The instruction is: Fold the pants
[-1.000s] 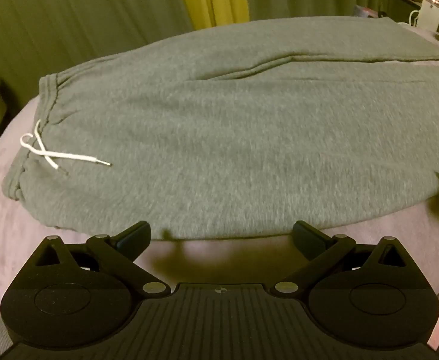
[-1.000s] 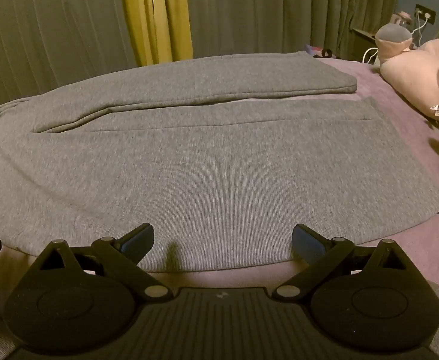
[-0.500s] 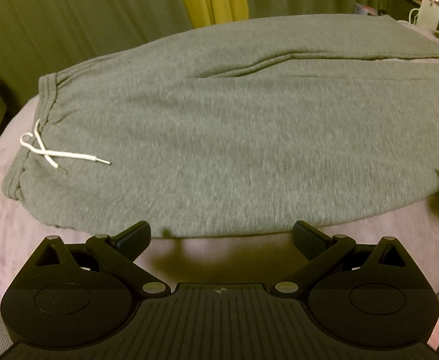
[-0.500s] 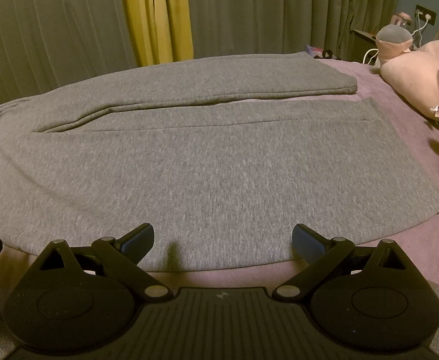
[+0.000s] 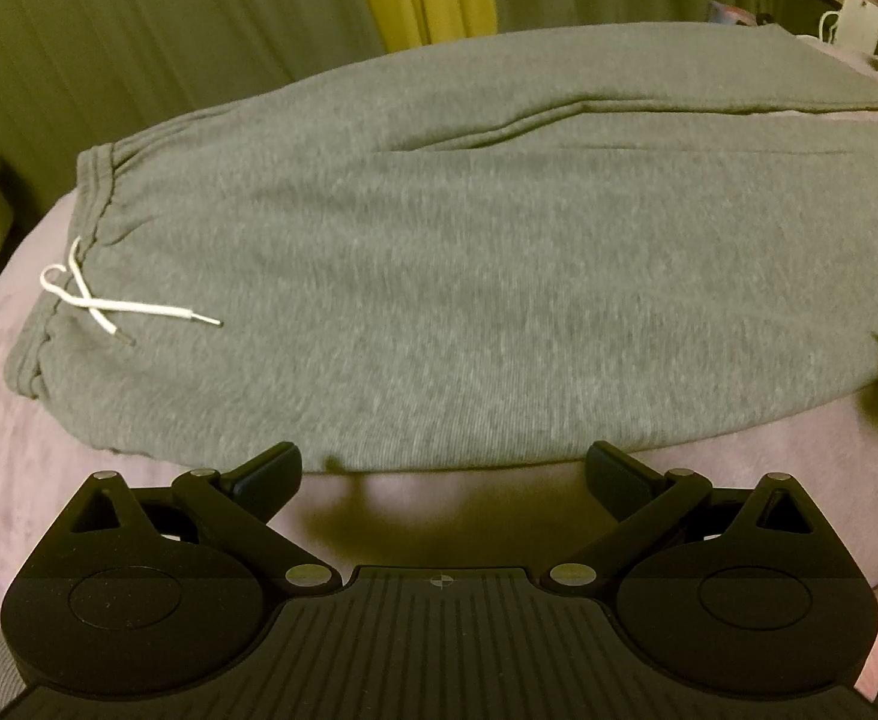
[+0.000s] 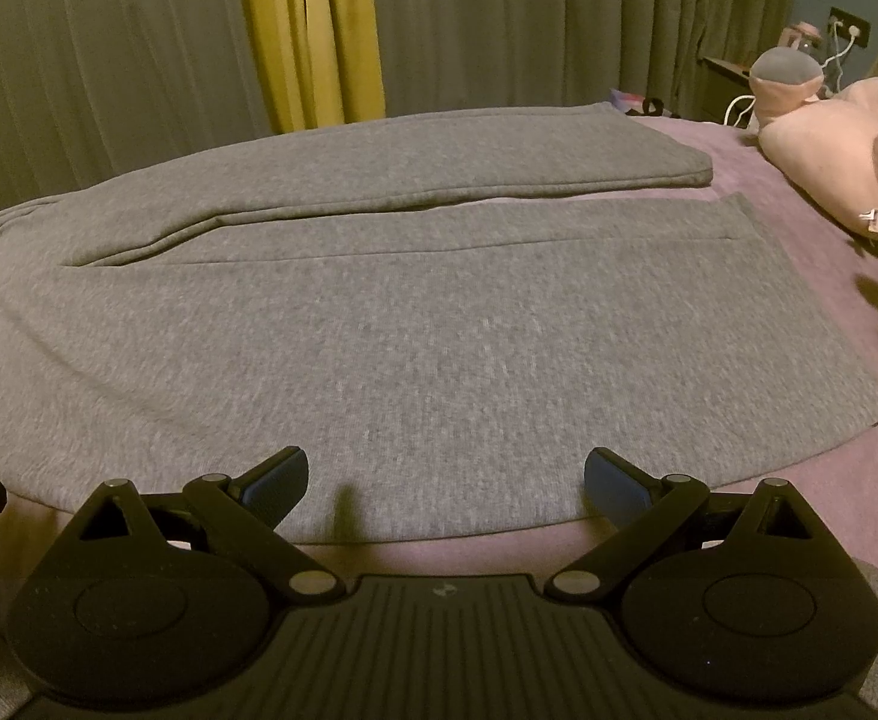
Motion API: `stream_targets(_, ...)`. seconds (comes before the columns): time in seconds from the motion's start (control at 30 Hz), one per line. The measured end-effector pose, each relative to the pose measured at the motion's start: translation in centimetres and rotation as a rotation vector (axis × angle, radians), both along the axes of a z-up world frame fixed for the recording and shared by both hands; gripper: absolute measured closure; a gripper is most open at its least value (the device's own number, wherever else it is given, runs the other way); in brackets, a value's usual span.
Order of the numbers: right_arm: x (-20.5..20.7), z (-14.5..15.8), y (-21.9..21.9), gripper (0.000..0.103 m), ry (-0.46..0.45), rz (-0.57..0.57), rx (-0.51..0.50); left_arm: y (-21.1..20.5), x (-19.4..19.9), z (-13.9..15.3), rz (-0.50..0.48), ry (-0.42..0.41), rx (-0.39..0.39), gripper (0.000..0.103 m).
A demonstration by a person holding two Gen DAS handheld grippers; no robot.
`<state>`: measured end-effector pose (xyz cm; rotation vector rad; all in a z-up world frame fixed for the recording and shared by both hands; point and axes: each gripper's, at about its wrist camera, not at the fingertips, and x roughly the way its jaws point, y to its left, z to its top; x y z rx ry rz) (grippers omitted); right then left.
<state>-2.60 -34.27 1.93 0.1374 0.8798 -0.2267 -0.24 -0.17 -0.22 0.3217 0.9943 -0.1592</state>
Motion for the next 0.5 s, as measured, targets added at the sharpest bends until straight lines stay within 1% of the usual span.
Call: stream_targets(0.5, 0.09, -0.17, -0.07, 0.004, 0.011, -0.004, 0.006, -0.05, 0.09, -0.07, -0.001, 0.008, 0.005, 0.000)
